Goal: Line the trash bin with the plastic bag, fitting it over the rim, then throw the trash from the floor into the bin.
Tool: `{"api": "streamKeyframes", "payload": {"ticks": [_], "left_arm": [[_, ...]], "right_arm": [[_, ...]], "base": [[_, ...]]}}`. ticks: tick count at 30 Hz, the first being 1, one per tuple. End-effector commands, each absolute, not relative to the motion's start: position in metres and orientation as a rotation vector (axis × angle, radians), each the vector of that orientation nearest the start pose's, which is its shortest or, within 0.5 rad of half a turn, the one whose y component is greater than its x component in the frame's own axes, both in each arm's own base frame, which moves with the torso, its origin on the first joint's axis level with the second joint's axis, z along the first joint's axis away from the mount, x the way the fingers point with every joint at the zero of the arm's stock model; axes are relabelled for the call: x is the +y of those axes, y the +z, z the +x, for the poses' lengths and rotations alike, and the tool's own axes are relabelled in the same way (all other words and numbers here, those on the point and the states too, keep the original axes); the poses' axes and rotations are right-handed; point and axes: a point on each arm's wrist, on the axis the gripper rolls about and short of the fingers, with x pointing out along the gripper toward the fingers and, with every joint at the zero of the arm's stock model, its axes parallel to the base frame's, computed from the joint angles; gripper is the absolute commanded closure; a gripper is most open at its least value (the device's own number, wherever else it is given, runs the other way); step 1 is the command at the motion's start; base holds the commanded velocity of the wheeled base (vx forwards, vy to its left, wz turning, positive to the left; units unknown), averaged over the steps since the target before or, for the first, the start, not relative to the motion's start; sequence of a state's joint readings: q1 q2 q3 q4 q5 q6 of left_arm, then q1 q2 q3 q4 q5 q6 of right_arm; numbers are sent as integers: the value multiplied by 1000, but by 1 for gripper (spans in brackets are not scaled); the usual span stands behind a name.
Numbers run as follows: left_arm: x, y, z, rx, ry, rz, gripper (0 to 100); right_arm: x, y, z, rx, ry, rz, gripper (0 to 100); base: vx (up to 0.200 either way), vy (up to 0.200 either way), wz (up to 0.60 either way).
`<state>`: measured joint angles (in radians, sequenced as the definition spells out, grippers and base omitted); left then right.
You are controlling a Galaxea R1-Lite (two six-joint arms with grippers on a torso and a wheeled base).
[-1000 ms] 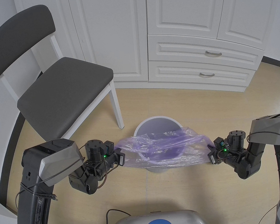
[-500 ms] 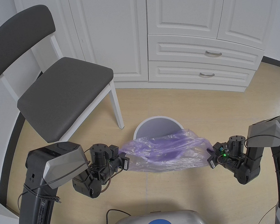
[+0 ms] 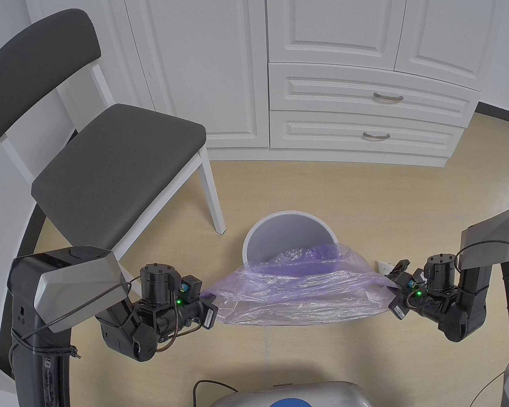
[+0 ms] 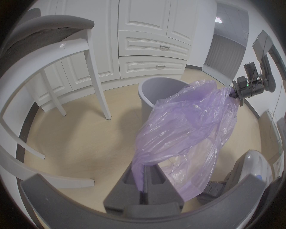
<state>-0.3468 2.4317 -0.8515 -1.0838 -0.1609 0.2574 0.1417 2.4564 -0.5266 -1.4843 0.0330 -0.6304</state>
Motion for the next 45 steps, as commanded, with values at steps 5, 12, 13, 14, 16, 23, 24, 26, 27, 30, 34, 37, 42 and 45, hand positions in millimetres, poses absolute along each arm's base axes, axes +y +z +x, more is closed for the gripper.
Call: {"api": "streamKeyframes", "payload": {"ticks": [5, 12, 13, 14, 16, 23, 24, 26, 27, 30, 34, 37, 42, 45], "left_arm": [[-136, -33, 363, 451, -574, 304, 100], [-152, -66, 376, 452, -570, 307, 100], [-154, -68, 382, 420, -534, 309, 100], [-156, -67, 386, 398, -506, 302, 100], [-159, -59, 393, 351, -466, 254, 100], [-160, -37, 407, 282, -430, 157, 100], [-161, -37, 410, 275, -429, 148, 100], [-163, -34, 413, 261, -420, 122, 100], [-164, -33, 414, 257, -416, 114, 100], [-167, -28, 419, 239, -379, 79, 100], [-166, -29, 419, 244, -376, 80, 100], [-166, -31, 419, 250, -378, 81, 100], [-166, -28, 420, 240, -376, 77, 100], [-165, -27, 419, 237, -378, 76, 100]], "right_arm": [[47, -47, 325, 398, 319, -670, 100], [54, -59, 340, 377, 315, -673, 100], [57, -59, 346, 356, 310, -668, 100], [58, -57, 350, 337, 300, -665, 100], [58, -53, 357, 314, 259, -642, 100], [61, -40, 380, 225, 150, -550, 100], [61, -40, 382, 224, 141, -544, 100], [62, -42, 386, 224, 122, -537, 100], [63, -43, 387, 224, 117, -536, 100], [64, -45, 393, 214, 85, -521, 100], [62, -46, 393, 223, 80, -517, 100], [61, -48, 394, 229, 79, -518, 100], [62, -42, 394, 209, 89, -507, 0], [64, -31, 389, 199, 127, -438, 0]], "base": [[0, 0, 0], [0, 0, 0], [0, 0, 0], [0, 0, 0], [0, 0, 0], [0, 0, 0], [0, 0, 0], [0, 0, 0], [0, 0, 0], [0, 0, 0], [0, 0, 0], [0, 0, 0], [0, 0, 0], [0, 0, 0]]}}
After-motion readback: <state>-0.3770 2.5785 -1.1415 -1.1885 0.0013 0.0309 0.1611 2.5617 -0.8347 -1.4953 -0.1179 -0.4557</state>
